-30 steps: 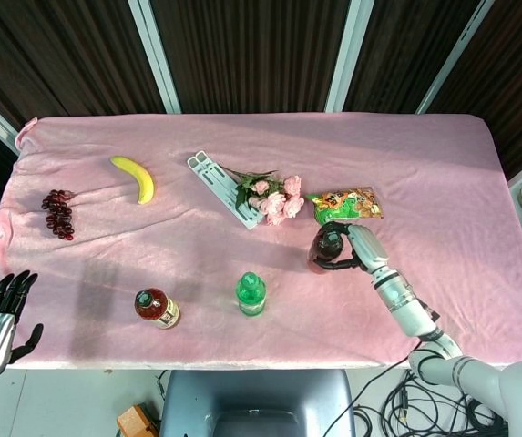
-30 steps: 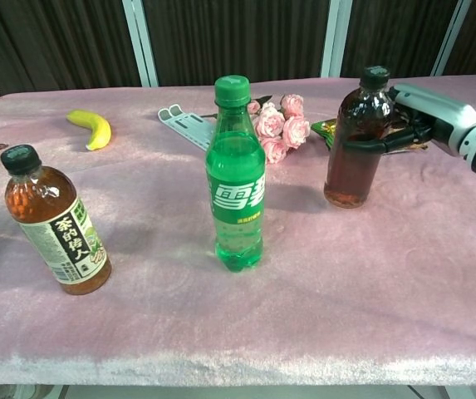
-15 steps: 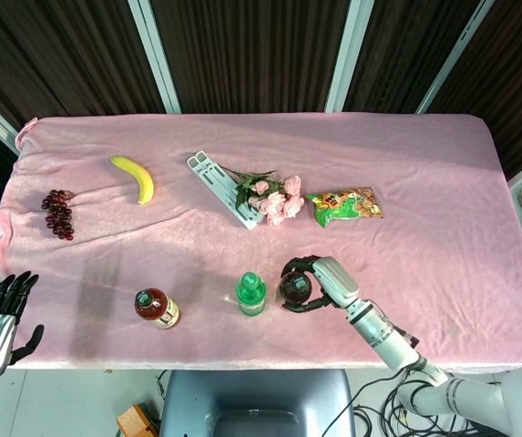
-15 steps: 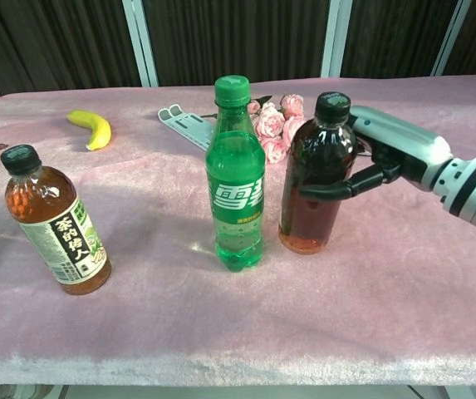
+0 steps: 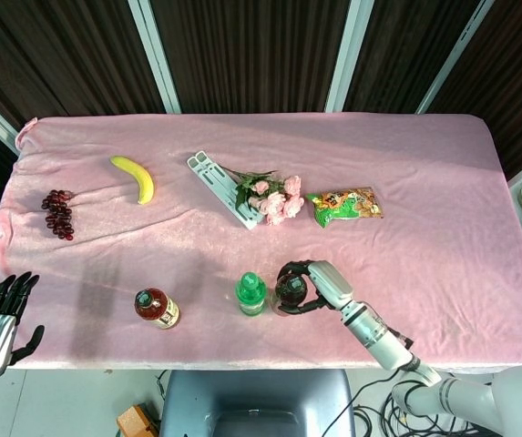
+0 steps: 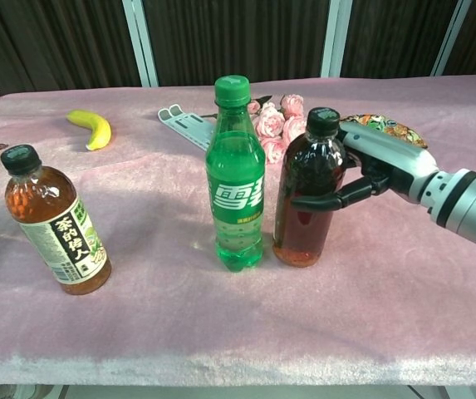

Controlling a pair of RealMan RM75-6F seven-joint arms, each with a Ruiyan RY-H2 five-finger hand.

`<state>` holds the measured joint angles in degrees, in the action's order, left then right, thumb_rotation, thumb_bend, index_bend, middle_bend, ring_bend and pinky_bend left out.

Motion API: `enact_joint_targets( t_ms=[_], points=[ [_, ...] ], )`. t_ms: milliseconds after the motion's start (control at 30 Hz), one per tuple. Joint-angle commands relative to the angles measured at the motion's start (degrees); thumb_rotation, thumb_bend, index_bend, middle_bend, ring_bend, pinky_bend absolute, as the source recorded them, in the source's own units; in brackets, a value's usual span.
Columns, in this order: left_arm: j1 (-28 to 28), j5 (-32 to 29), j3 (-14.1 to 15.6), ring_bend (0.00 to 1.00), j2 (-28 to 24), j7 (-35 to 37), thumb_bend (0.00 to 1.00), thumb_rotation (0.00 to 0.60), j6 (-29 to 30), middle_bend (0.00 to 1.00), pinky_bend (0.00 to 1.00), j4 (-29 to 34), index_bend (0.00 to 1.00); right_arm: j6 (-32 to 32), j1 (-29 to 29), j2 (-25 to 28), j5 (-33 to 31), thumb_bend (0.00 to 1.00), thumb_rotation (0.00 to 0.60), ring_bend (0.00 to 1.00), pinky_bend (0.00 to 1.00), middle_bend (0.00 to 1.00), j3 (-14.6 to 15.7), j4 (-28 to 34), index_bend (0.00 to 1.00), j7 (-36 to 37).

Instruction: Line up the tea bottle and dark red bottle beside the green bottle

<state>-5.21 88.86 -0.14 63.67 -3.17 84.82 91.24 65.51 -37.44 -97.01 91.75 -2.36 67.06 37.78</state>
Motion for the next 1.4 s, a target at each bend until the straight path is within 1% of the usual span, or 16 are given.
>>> enact_joint_targets(
  t_ms=[33,133,267,400,500,700,800,900,967,1000,1100,1167,1200,1267,1333,1400],
  points=[
    [0.0,0.1,0.0,0.03,0.0,0.0,0.38,0.600,0.0,0.05,0.12,0.0,0.00,-0.3,-0.2,-0.3,-0.2,0.28,0.600,0.62,0.57,0.60,-0.1,-0.4,0.87,-0.1],
    [0.0,0.2,0.1,0.03,0.0,0.0,0.38,0.600,0.1,0.05,0.12,0.0,0.00,-0.3,-0.4,-0.5,0.2,0.28,0.600,0.60,0.57,0.60,0.2,-1.1,0.83,0.9],
    [0.1,0.3,0.1,0.03,0.0,0.2,0.38,0.600,0.3,0.05,0.12,0.0,0.00,-0.4,-0.5,-0.6,0.7,0.28,0.600,0.57,0.57,0.59,0.7,-2.1,0.74,1.8],
    [0.1,0.3,0.1,0.03,-0.1,0.4,0.38,0.600,0.3,0.05,0.12,-0.1,0.00,-0.5,-0.6,-0.6,0.9,0.28,0.600,0.52,0.57,0.51,1.1,-2.7,0.61,2.1],
    [0.0,0.4,0.1,0.03,-0.1,0.4,0.38,0.600,0.1,0.05,0.12,-0.1,0.00,-0.3,-0.6,-0.8,1.0,0.28,0.600,0.45,0.56,0.41,1.1,-3.1,0.47,1.9],
    [0.0,0.4,0.2,0.03,0.0,0.3,0.38,0.600,0.2,0.05,0.12,-0.1,0.00,-0.7,-0.7,-0.1,1.4,0.28,0.600,0.35,0.54,0.27,1.8,-2.6,0.27,2.1],
    [0.0,0.5,0.2,0.03,-0.1,0.4,0.38,0.600,0.1,0.05,0.12,-0.1,0.00,0.0,-0.6,0.5,2.0,0.28,0.600,0.32,0.53,0.22,2.1,-1.9,0.20,2.4],
    [-0.2,1.2,0.3,0.03,-0.2,1.6,0.37,0.600,0.1,0.04,0.12,-0.2,0.00,1.9,0.0,1.5,2.8,0.28,0.600,0.29,0.51,0.19,2.4,-1.0,0.12,1.3],
    [-0.7,2.9,0.7,0.02,-0.4,4.4,0.37,0.600,0.2,0.01,0.12,-1.0,0.00,4.3,1.0,3.0,3.9,0.26,0.600,0.23,0.45,0.15,2.9,0.2,0.02,-1.3],
    [-1.1,4.0,0.9,0.01,-0.5,6.5,0.37,0.600,0.2,0.00,0.12,-1.5,0.00,5.8,1.7,3.9,4.6,0.25,0.600,0.20,0.42,0.12,3.3,0.9,0.00,-2.7],
    [-3.2,8.6,2.2,0.00,-0.8,17.1,0.36,0.600,-0.3,0.00,0.12,-4.5,0.00,11.7,4.9,7.8,6.9,0.22,0.600,0.13,0.35,0.05,4.8,3.0,0.00,-9.0],
    [-4.9,11.5,2.7,0.00,0.1,25.1,0.36,0.600,0.1,0.00,0.12,-7.7,0.00,14.7,7.5,11.7,8.1,0.22,0.600,0.08,0.30,0.02,6.5,4.6,0.00,-15.0],
    [-5.6,12.6,2.8,0.00,0.8,28.2,0.36,0.600,0.4,0.00,0.12,-9.2,0.00,16.1,8.8,13.5,8.6,0.22,0.600,0.04,0.25,0.00,7.2,5.6,0.00,-17.6],
    [-7.2,14.4,3.0,0.00,3.4,34.7,0.35,0.600,1.1,0.00,0.12,-12.8,0.00,20.0,12.1,17.1,9.4,0.22,0.600,0.00,0.20,0.00,8.4,7.6,0.00,-24.0],
    [-8.4,15.6,3.1,0.00,6.3,40.8,0.34,0.600,2.1,0.00,0.11,-15.9,0.00,23.2,15.0,19.7,10.1,0.22,0.600,0.00,0.17,0.00,9.5,9.0,0.00,-29.3],
    [-9.8,16.3,3.8,0.00,9.9,50.0,0.33,0.600,2.3,0.00,0.10,-18.5,0.00,26.8,19.0,22.6,10.2,0.22,0.600,0.00,0.14,0.00,10.8,10.4,0.00,-35.7]
  ],
)
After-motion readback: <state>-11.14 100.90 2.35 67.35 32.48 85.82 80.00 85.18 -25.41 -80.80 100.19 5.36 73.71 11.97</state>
